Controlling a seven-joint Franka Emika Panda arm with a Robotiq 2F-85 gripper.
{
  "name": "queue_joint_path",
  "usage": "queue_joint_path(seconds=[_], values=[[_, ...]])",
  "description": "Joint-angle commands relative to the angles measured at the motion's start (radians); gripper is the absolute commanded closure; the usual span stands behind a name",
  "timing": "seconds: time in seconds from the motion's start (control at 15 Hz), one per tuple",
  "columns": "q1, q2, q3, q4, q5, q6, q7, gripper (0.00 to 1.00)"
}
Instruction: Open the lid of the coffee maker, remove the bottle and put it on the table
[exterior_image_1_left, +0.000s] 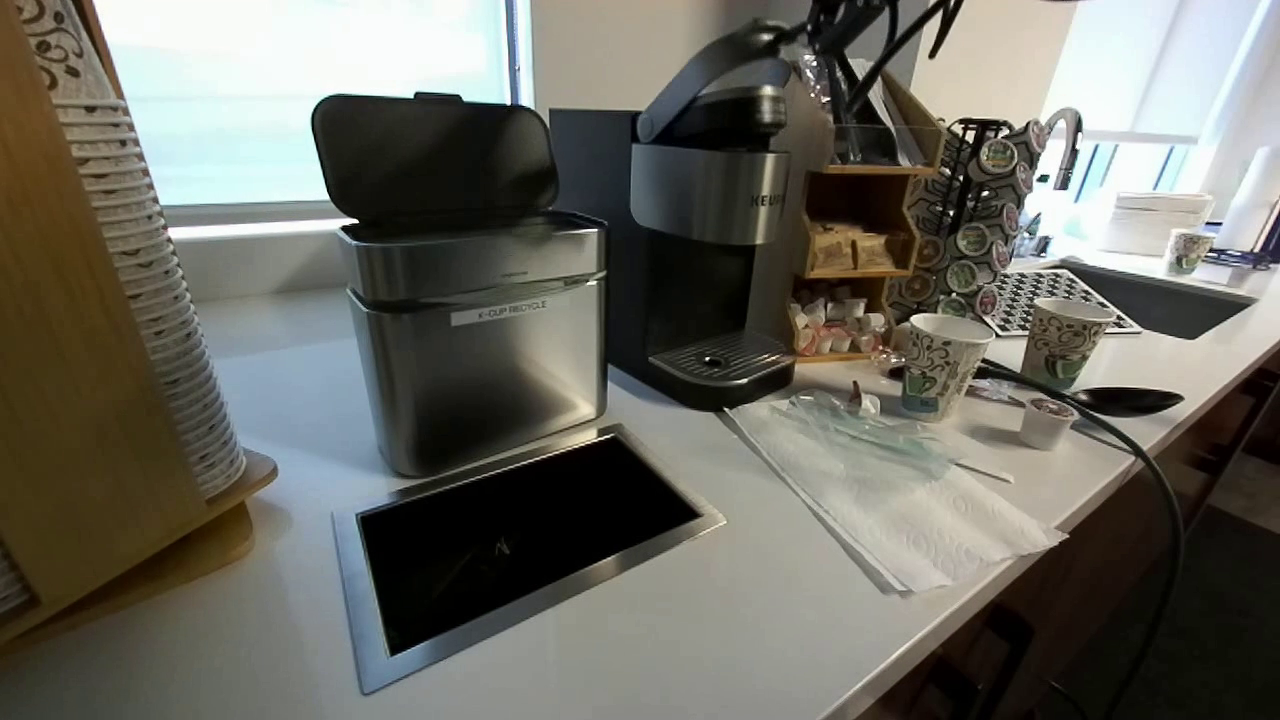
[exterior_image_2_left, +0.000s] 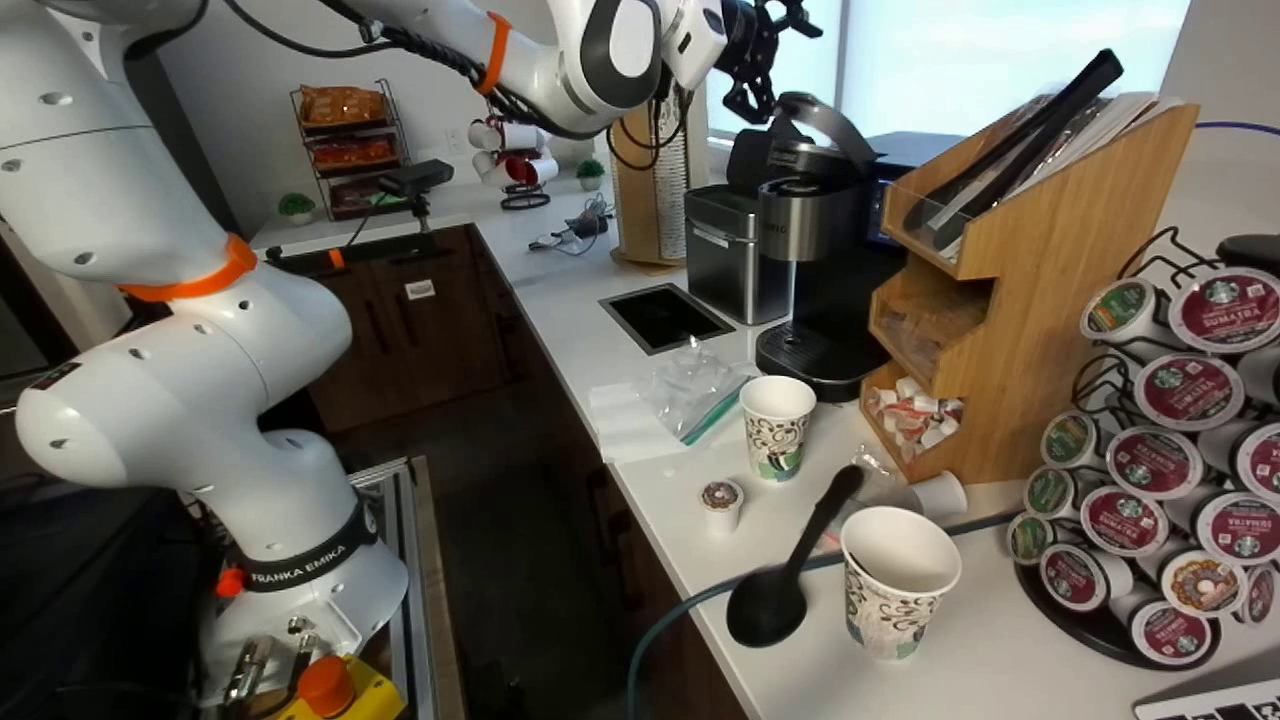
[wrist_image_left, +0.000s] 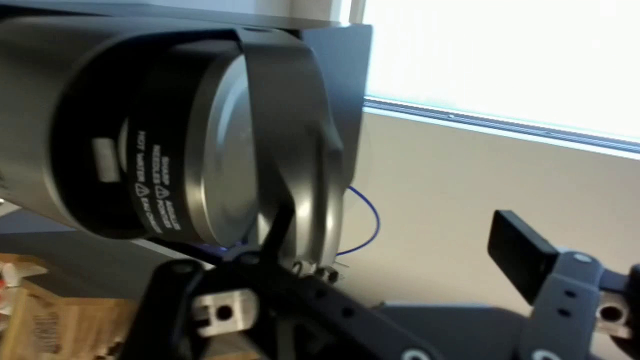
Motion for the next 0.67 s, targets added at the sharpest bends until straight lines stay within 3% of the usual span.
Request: queue_joint_path(seconds=[0.0, 0.07, 0.27, 0.33, 0.6], values=[[-0.06, -0.011, 0.029, 0.102, -0.032, 0.028, -0.022, 0.0], [-0.053, -0.014, 0.027, 0.115, -0.027, 0.026, -0.026, 0.0], [0.052, -0.066, -0.022, 0.065, -0.011, -0.052, -0.054, 0.0], [0.151, -0.043, -0.07, 0.042, 0.001, -0.088, -0.094, 0.0], [0.292, -0.196, -0.205, -0.131, 0.044, -0.206, -0.224, 0.0]])
